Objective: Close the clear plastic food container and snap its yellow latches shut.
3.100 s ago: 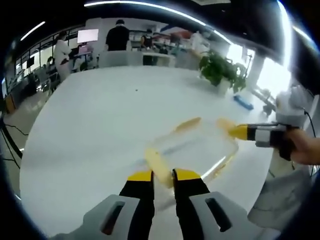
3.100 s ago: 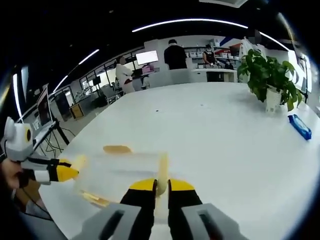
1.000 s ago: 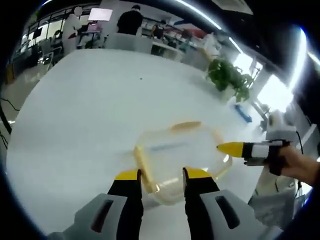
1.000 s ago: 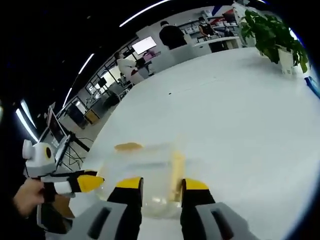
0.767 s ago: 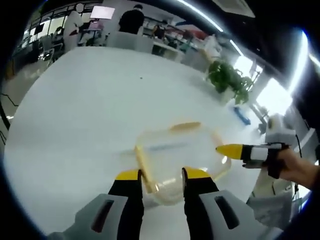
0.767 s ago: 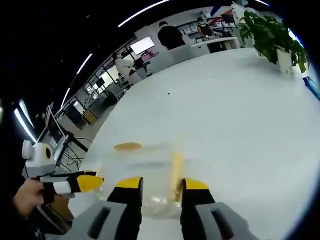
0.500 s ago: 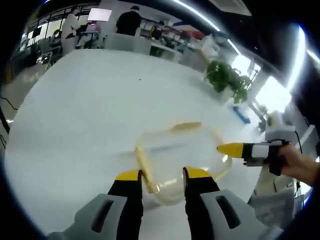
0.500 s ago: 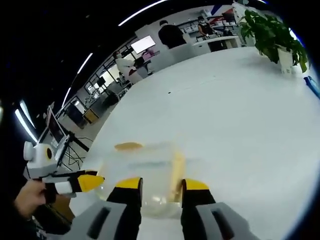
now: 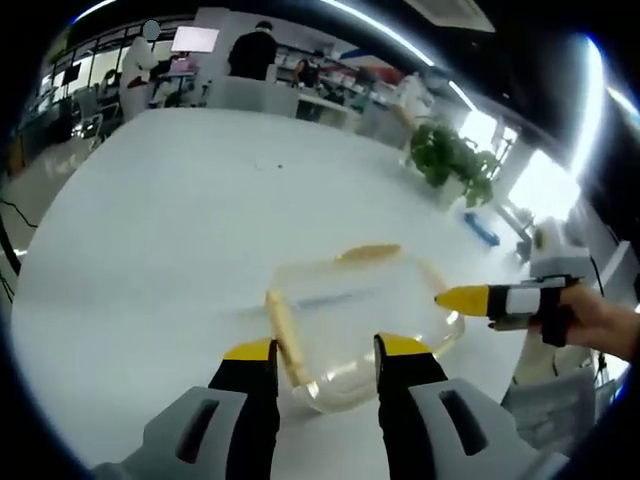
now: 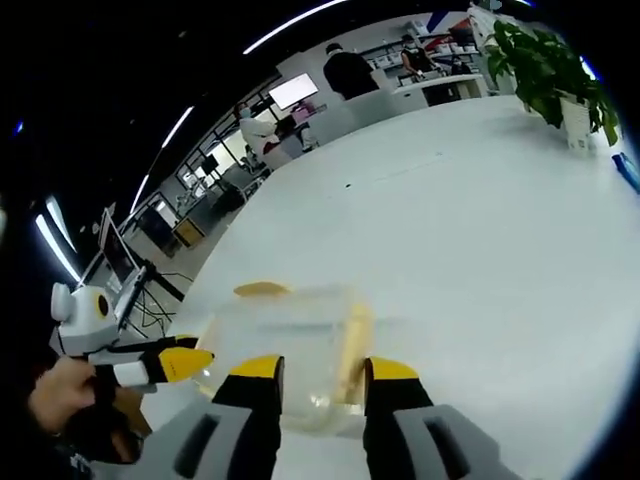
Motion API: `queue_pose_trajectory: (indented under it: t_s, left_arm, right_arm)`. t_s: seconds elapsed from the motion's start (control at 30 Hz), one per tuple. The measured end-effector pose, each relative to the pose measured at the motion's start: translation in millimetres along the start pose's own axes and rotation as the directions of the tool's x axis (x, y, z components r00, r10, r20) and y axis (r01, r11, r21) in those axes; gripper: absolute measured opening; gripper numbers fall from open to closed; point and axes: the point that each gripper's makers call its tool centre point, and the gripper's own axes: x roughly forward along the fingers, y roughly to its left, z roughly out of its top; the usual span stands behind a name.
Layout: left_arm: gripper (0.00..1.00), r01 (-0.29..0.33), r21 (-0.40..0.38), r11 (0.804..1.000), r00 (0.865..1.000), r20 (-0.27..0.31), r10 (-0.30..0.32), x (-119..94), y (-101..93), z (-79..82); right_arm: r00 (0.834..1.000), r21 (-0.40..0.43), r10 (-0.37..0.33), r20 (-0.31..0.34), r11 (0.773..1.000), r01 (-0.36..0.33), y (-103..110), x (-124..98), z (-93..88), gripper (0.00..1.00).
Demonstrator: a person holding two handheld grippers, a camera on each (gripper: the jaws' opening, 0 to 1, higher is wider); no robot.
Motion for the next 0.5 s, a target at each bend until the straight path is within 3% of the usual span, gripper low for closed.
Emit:
queue_pose_trajectory:
  t_s: [0.2,0.5]
  left_arm:
    - [0.37,-0.016,0.056,0.998,1.0,0.009,0.015,0.1,-1.3,1.0]
    - [0.37,-0.039,0.082,0.996,0.999,0.024,0.037,-4.7,4.5,3.7]
  right_arm:
    - [1.0,-0.093,-0.017,0.019,0.995,0.019,2.0,1.1,3.3,0.29]
    - [0.998,-0.115,-0.043,0.045,0.992,0.048,-6.0,-4.8,12.5,0.26]
